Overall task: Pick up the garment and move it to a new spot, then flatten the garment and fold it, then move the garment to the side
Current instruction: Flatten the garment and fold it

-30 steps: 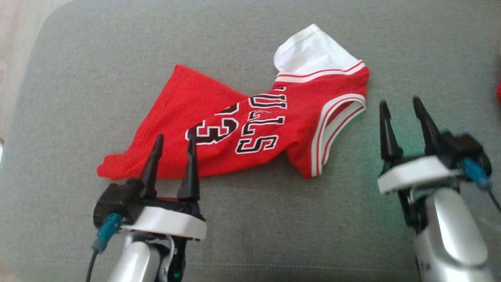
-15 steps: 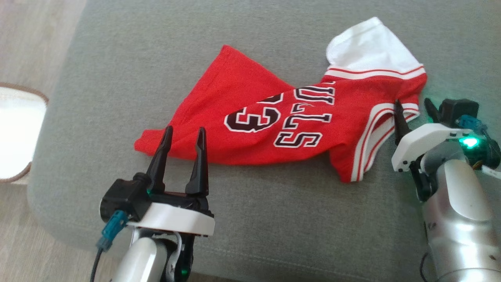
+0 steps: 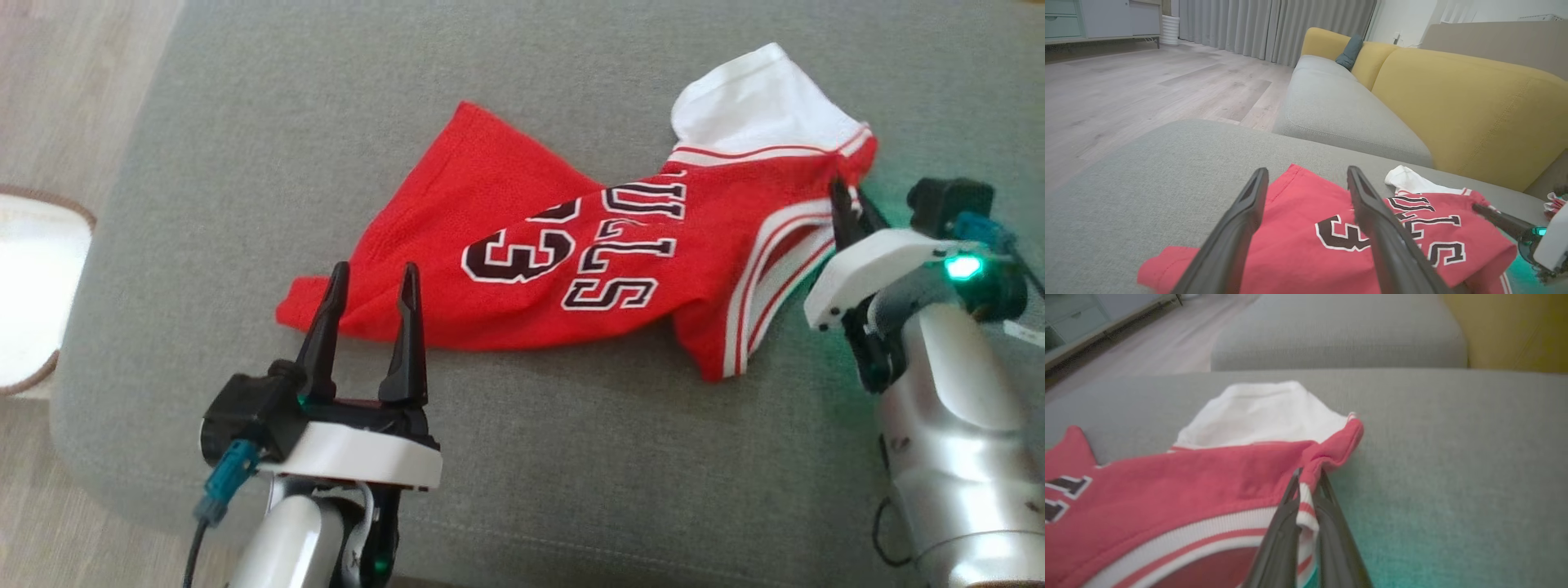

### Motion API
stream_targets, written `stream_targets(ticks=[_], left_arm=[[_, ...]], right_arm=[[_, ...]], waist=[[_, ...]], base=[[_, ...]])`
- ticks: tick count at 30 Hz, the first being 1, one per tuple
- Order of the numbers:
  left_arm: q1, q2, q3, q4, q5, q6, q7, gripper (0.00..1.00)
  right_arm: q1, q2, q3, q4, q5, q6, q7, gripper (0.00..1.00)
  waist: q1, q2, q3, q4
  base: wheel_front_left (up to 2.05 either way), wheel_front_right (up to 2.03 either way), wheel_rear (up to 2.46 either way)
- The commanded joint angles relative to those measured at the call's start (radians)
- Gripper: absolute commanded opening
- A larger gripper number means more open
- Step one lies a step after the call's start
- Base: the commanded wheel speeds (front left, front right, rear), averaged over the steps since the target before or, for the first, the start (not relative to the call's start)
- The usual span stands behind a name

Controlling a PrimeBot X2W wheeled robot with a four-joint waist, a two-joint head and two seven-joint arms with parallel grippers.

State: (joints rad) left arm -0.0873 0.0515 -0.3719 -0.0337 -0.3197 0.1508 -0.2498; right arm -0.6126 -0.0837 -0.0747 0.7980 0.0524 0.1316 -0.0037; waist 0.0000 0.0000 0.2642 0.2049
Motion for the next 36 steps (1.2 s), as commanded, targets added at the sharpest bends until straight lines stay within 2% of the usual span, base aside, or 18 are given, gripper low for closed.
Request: stream_targets(ticks=[1, 7, 12, 16, 19, 24, 29, 36], left_arm=[[-0.008, -0.001, 0.039, -0.041, 0.004, 0.006, -0.012, 1.00], [0.003, -0.001, 0.049, -0.044, 0.011, 0.005, -0.012, 1.00], [0.006, -0.001, 0.056, -0.048, 0.016, 0.003, -0.012, 1.00], [0.000, -0.001, 0.060, -0.059, 0.017, 0.004, -0.012, 1.00], [-0.010, -0.001, 0.059, -0.063, 0.016, 0.002, -0.012, 1.00], [-0.033, -0.001, 0.047, -0.067, 0.014, -0.004, -0.012, 1.00], [-0.059, -0.001, 0.031, -0.066, 0.009, -0.004, -0.012, 1.00], [-0.081, -0.001, 0.020, -0.080, -0.003, 0.005, -0.012, 1.00]], right_arm=[[-0.038, -0.011, 0.039, -0.059, 0.016, -0.001, -0.028, 0.00], [-0.035, -0.050, 0.096, -0.234, 0.070, -0.001, -0.062, 0.00], [-0.005, -0.081, 0.105, -0.462, 0.091, -0.001, -0.047, 0.00], [0.018, -0.090, 0.086, -0.644, 0.091, -0.001, -0.001, 0.00], [0.004, -0.097, 0.069, -0.697, 0.078, -0.001, 0.046, 0.00], [-0.082, -0.123, 0.063, -0.637, 0.047, -0.001, 0.083, 0.00], [-0.262, -0.169, 0.064, -0.477, -0.023, -0.001, 0.072, 0.00], [-0.466, -0.183, 0.084, -0.226, -0.108, -0.001, 0.041, 0.00]], waist=[[0.0000, 0.0000, -0.012, -0.016], [0.0000, 0.0000, -0.030, -0.060], [0.0000, 0.0000, -0.032, -0.087], [0.0000, 0.0000, -0.016, -0.098], [0.0000, 0.0000, 0.003, -0.100], [0.0000, 0.0000, 0.037, -0.087], [0.0000, 0.0000, 0.074, -0.050], [0.0000, 0.0000, 0.113, 0.014]], base=[[0.00, 0.00, 0.00], [0.00, 0.00, 0.00], [0.00, 0.00, 0.00], [0.00, 0.00, 0.00], [0.00, 0.00, 0.00], [0.00, 0.00, 0.00], [0.00, 0.00, 0.00], [0.00, 0.00, 0.00]])
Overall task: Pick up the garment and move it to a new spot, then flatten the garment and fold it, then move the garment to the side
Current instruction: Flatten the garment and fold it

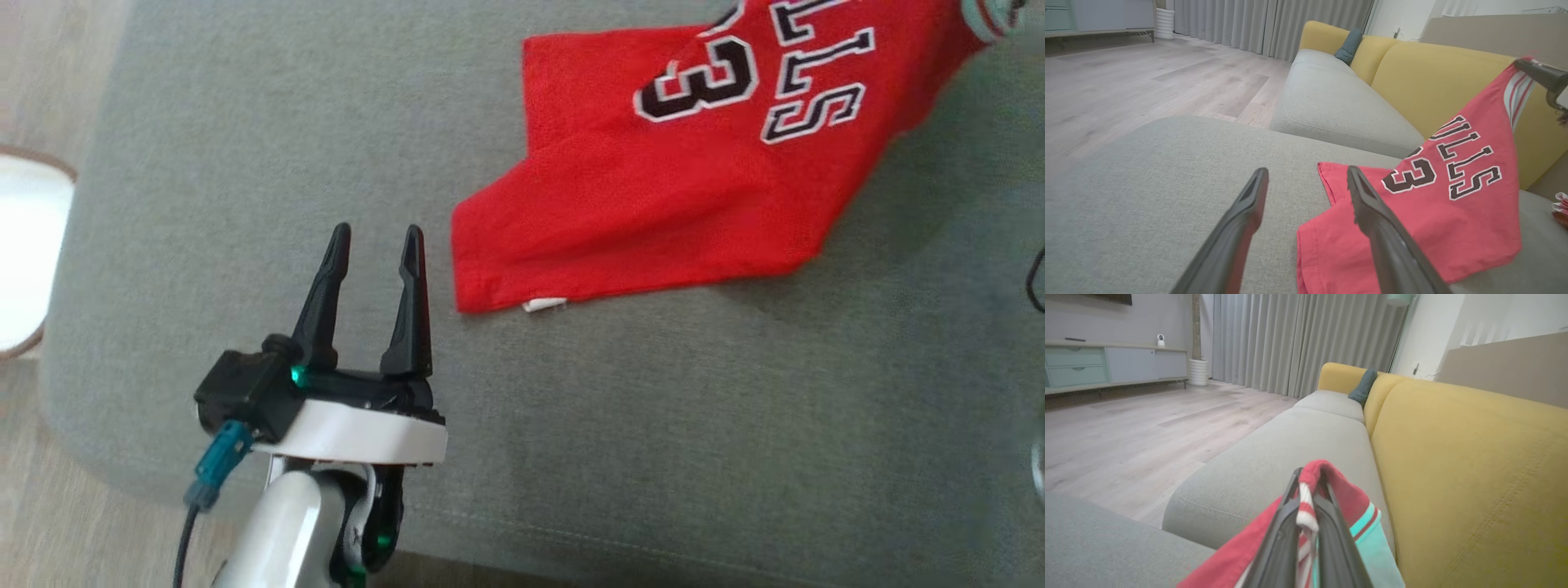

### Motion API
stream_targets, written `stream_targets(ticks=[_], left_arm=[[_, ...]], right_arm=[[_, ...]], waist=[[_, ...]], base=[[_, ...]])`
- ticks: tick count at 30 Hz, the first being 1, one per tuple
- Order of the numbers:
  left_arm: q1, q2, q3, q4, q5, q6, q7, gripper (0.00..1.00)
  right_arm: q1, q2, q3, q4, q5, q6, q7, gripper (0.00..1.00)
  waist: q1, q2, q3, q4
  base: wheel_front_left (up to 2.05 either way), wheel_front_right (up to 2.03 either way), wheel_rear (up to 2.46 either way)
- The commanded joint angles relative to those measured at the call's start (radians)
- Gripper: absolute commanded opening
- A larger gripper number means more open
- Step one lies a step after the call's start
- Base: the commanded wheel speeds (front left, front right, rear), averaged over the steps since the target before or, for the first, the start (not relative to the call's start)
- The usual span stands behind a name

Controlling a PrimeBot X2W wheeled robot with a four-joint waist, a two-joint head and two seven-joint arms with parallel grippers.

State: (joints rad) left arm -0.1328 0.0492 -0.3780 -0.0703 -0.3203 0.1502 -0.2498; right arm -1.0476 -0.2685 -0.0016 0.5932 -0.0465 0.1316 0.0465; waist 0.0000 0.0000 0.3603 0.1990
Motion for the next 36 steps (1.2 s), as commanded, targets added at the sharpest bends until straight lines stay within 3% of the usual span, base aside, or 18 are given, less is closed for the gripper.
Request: stream_targets(ticks=[1, 8, 9, 10, 16, 22, 31, 36], left_arm=[[-0.039, 0.001, 0.025, -0.047, -0.005, 0.007, -0.012, 1.00], [-0.056, 0.001, 0.017, -0.062, -0.017, 0.016, -0.012, 1.00], [-0.057, 0.001, 0.016, -0.063, -0.018, 0.017, -0.012, 1.00], [-0.058, 0.001, 0.015, -0.064, -0.020, 0.019, -0.012, 1.00], [-0.057, 0.001, 0.023, -0.063, -0.011, 0.027, -0.012, 1.00], [-0.055, 0.001, 0.037, -0.054, 0.006, 0.019, -0.012, 1.00], [-0.037, 0.001, 0.056, -0.042, 0.032, 0.003, -0.012, 1.00], [-0.029, 0.001, 0.060, -0.036, 0.038, -0.001, -0.012, 1.00]], right_arm=[[-0.055, 0.001, 0.010, 0.011, -0.022, -0.001, -0.020, 0.00], [-0.152, 0.043, 0.032, 0.226, -0.084, -0.001, -0.072, 0.00], [-0.157, 0.050, 0.035, 0.252, -0.089, -0.001, -0.083, 0.67], [-0.162, 0.055, 0.054, 0.284, -0.096, -0.001, -0.086, 1.00], [-0.202, 0.068, 0.133, 0.399, -0.047, -0.001, -0.153, 1.00], [-0.189, 0.052, 0.178, 0.438, 0.045, -0.001, -0.220, 1.00], [-0.046, 0.029, 0.257, 0.390, 0.183, -0.001, -0.248, 1.00], [0.139, 0.011, 0.317, 0.284, 0.296, -0.001, -0.231, 1.00]], waist=[[0.0000, 0.0000, 0.024, 0.029], [0.0000, 0.0000, 0.061, 0.072], [0.0000, 0.0000, 0.064, 0.074], [0.0000, 0.0000, 0.068, 0.075], [0.0000, 0.0000, 0.072, 0.043], [0.0000, 0.0000, 0.045, -0.028], [0.0000, 0.0000, 0.004, -0.131], [0.0000, 0.0000, -0.013, -0.160]], base=[[0.00, 0.00, 0.00], [0.00, 0.00, 0.00], [0.00, 0.00, 0.00], [0.00, 0.00, 0.00], [0.00, 0.00, 0.00], [0.00, 0.00, 0.00], [0.00, 0.00, 0.00], [0.00, 0.00, 0.00]])
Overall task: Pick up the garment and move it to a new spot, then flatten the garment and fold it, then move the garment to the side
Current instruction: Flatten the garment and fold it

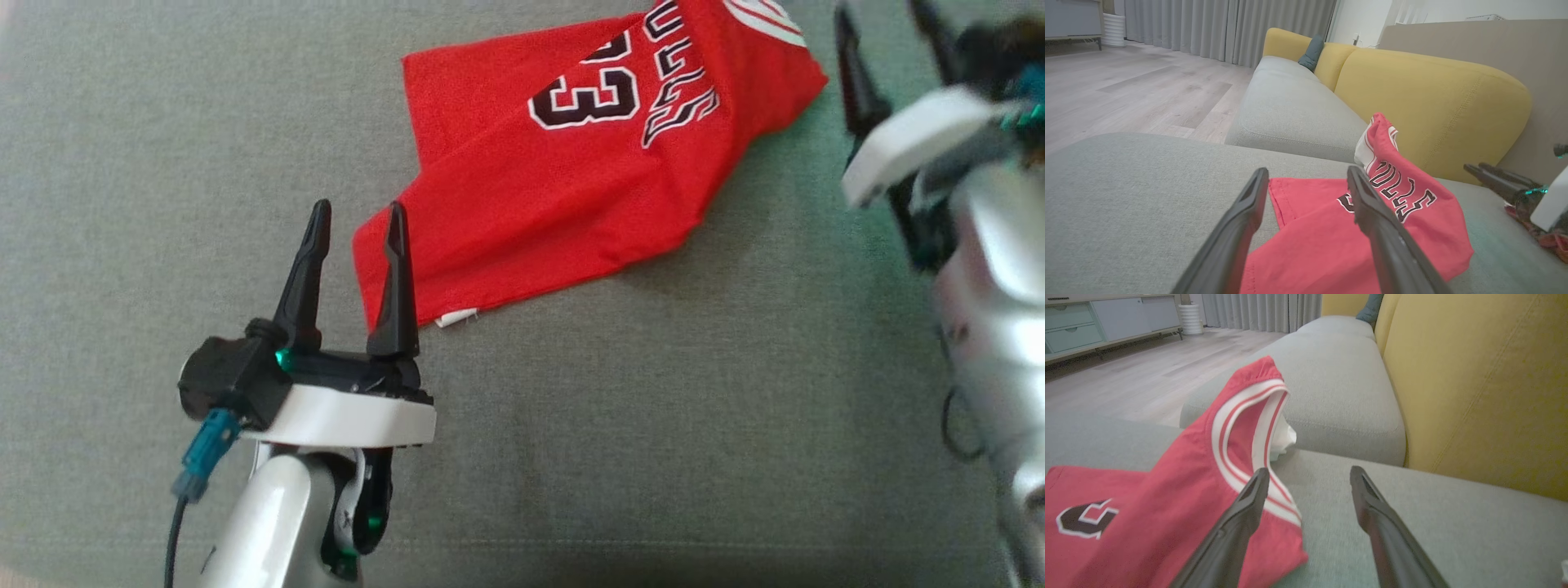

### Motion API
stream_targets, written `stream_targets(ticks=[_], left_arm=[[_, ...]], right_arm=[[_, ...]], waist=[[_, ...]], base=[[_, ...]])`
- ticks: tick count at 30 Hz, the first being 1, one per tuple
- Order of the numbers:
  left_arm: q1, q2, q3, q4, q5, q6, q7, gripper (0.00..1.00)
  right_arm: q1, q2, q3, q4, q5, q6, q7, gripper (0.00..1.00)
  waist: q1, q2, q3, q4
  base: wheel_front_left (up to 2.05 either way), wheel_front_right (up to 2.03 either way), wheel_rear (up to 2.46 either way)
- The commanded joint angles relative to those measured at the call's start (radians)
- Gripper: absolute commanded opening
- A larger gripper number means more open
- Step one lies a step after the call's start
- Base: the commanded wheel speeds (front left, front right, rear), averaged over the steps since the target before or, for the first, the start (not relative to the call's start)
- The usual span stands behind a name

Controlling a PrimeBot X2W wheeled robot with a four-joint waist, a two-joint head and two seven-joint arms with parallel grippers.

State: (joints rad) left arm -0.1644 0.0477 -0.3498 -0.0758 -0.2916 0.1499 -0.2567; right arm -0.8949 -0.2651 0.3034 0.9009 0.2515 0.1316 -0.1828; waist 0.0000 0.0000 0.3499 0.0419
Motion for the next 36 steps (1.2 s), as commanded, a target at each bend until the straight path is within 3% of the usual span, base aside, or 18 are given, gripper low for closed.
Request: stream_targets(ticks=[1, 8, 16, 22, 24, 25, 26, 31, 36], left_arm=[[0.003, 0.003, 0.033, -0.030, 0.010, -0.002, -0.005, 1.00], [0.000, 0.003, 0.032, -0.028, 0.015, -0.006, -0.005, 1.00], [0.003, 0.003, 0.032, -0.028, 0.008, -0.002, -0.005, 1.00], [0.013, 0.003, 0.038, -0.026, 0.006, 0.001, -0.005, 1.00], [0.015, 0.003, 0.037, -0.024, 0.005, 0.001, -0.005, 1.00], [0.017, 0.003, 0.036, -0.023, 0.005, 0.001, -0.005, 1.00], [0.018, 0.003, 0.036, -0.023, 0.005, 0.001, -0.005, 1.00], [0.032, 0.003, 0.043, -0.019, 0.008, 0.002, -0.005, 1.00], [0.045, 0.003, 0.049, -0.016, 0.010, -0.004, -0.005, 1.00]], right_arm=[[0.020, 0.009, 0.022, -0.045, 0.017, -0.001, 0.008, 1.00], [0.176, 0.016, 0.089, -0.161, 0.102, -0.001, 0.095, 1.00], [0.249, 0.027, 0.139, -0.236, 0.145, -0.001, 0.165, 1.00], [0.250, 0.034, 0.116, -0.214, 0.123, -0.001, 0.199, 1.00], [0.242, 0.039, 0.096, -0.179, 0.093, -0.001, 0.201, 0.47], [0.238, 0.041, 0.085, -0.162, 0.076, -0.001, 0.199, 0.32], [0.235, 0.044, 0.074, -0.146, 0.063, -0.001, 0.196, 0.00], [0.235, 0.055, 0.027, -0.109, 0.030, -0.001, 0.161, 0.00], [0.263, 0.044, -0.014, -0.158, 0.029, -0.001, 0.120, 0.00]], waist=[[0.0000, 0.0000, -0.004, -0.004], [0.0000, 0.0000, 0.004, 0.020], [0.0000, 0.0000, 0.003, 0.082], [0.0000, 0.0000, -0.006, 0.099], [0.0000, 0.0000, -0.011, 0.101], [0.0000, 0.0000, -0.014, 0.101], [0.0000, 0.0000, -0.017, 0.100], [0.0000, 0.0000, -0.037, 0.076], [0.0000, 0.0000, -0.059, 0.032]], base=[[0.00, 0.00, 0.00], [0.00, 0.00, 0.00], [0.00, 0.00, 0.00], [0.00, 0.00, 0.00], [0.00, 0.00, 0.00], [0.00, 0.00, 0.00], [0.00, 0.00, 0.00], [0.00, 0.00, 0.00], [0.00, 0.00, 0.00]])
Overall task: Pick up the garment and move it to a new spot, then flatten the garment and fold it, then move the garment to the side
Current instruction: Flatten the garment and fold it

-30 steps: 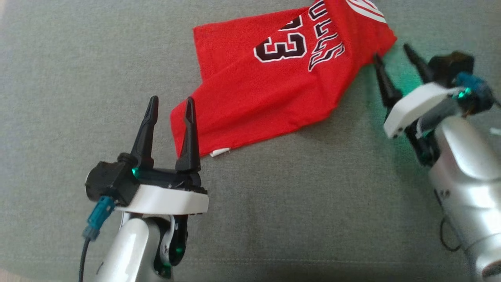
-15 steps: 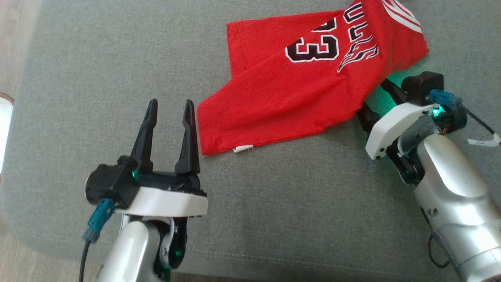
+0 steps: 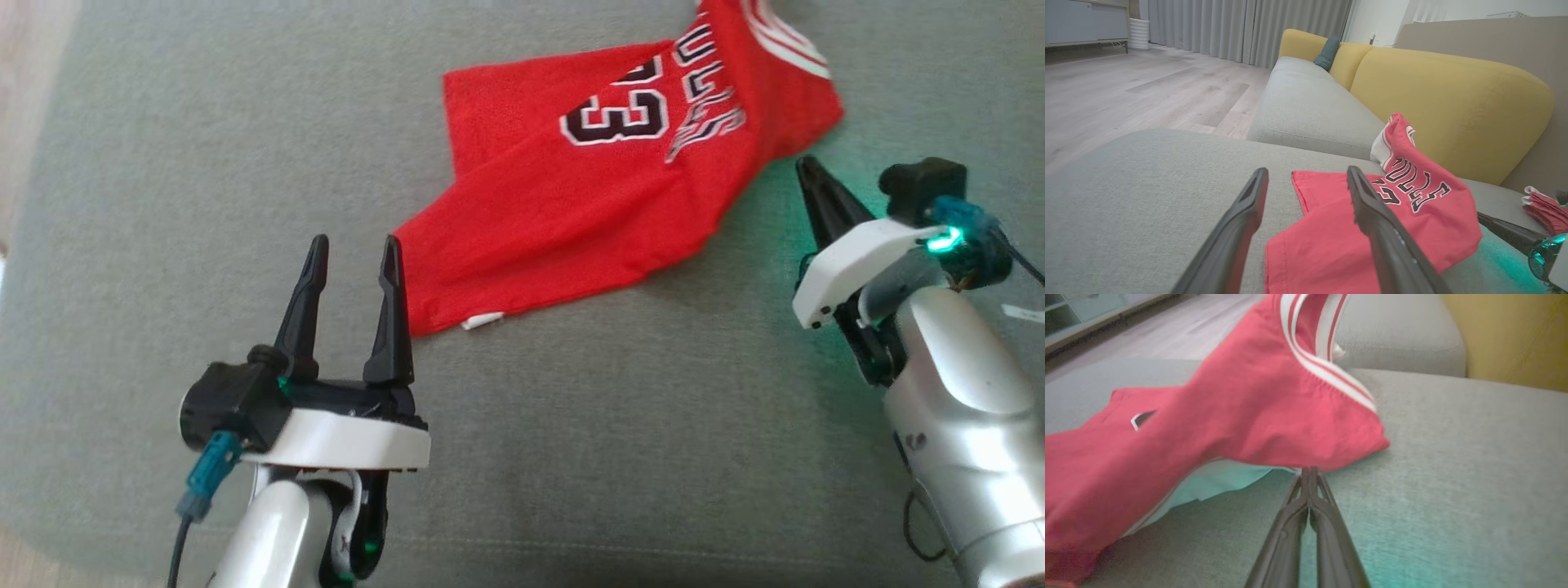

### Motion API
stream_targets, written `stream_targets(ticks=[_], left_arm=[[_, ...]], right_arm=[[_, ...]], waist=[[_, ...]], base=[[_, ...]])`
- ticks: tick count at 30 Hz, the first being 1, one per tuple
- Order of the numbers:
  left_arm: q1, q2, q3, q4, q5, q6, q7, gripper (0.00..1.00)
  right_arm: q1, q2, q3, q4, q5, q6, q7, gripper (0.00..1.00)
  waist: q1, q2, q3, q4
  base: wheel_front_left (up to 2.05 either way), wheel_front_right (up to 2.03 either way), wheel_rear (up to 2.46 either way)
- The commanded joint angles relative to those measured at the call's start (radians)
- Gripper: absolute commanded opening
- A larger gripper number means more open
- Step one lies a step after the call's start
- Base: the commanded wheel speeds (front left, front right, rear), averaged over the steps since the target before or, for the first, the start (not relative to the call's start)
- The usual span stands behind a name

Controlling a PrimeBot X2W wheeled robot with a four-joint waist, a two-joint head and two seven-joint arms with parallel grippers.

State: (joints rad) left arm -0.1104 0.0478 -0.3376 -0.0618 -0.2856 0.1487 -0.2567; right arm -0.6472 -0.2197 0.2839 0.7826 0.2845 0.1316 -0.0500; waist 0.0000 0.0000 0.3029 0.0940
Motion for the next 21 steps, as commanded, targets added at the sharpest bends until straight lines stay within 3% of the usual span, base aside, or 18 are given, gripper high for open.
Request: stream_targets(ticks=[1, 8, 9, 10, 11, 12, 21], left_arm=[[-0.007, 0.002, 0.037, -0.030, 0.005, -0.004, -0.005, 1.00], [-0.007, 0.002, 0.033, -0.027, 0.006, -0.006, -0.005, 1.00], [-0.008, 0.002, 0.030, -0.027, 0.006, -0.007, -0.005, 1.00], [-0.010, 0.002, 0.028, -0.027, 0.006, -0.009, -0.005, 1.00], [-0.012, 0.002, 0.027, -0.026, 0.006, -0.011, -0.005, 1.00], [-0.013, 0.002, 0.026, -0.025, 0.006, -0.011, -0.005, 1.00], [-0.017, 0.002, 0.025, -0.028, 0.002, -0.006, -0.005, 1.00]], right_arm=[[0.025, -0.004, 0.003, -0.057, -0.003, -0.001, -0.013, 0.00], [0.080, -0.002, -0.014, -0.141, -0.006, -0.001, 0.010, 0.00], [0.086, 0.002, -0.017, -0.148, -0.010, -0.001, 0.014, 0.06], [0.093, 0.008, -0.016, -0.153, -0.011, -0.001, 0.019, 0.34], [0.098, 0.015, -0.017, -0.157, -0.011, -0.001, 0.022, 0.71], [0.102, 0.020, -0.017, -0.158, -0.012, -0.001, 0.023, 1.00], [0.078, 0.079, -0.029, -0.092, 0.006, -0.001, 0.024, 1.00]], waist=[[0.0000, 0.0000, -0.015, -0.031], [0.0000, 0.0000, -0.018, -0.057], [0.0000, 0.0000, -0.016, -0.053], [0.0000, 0.0000, -0.014, -0.049], [0.0000, 0.0000, -0.012, -0.042], [0.0000, 0.0000, -0.011, -0.035], [0.0000, 0.0000, 0.002, 0.039]], base=[[0.00, 0.00, 0.00], [0.00, 0.00, 0.00], [0.00, 0.00, 0.00], [0.00, 0.00, 0.00], [0.00, 0.00, 0.00], [0.00, 0.00, 0.00], [0.00, 0.00, 0.00]])
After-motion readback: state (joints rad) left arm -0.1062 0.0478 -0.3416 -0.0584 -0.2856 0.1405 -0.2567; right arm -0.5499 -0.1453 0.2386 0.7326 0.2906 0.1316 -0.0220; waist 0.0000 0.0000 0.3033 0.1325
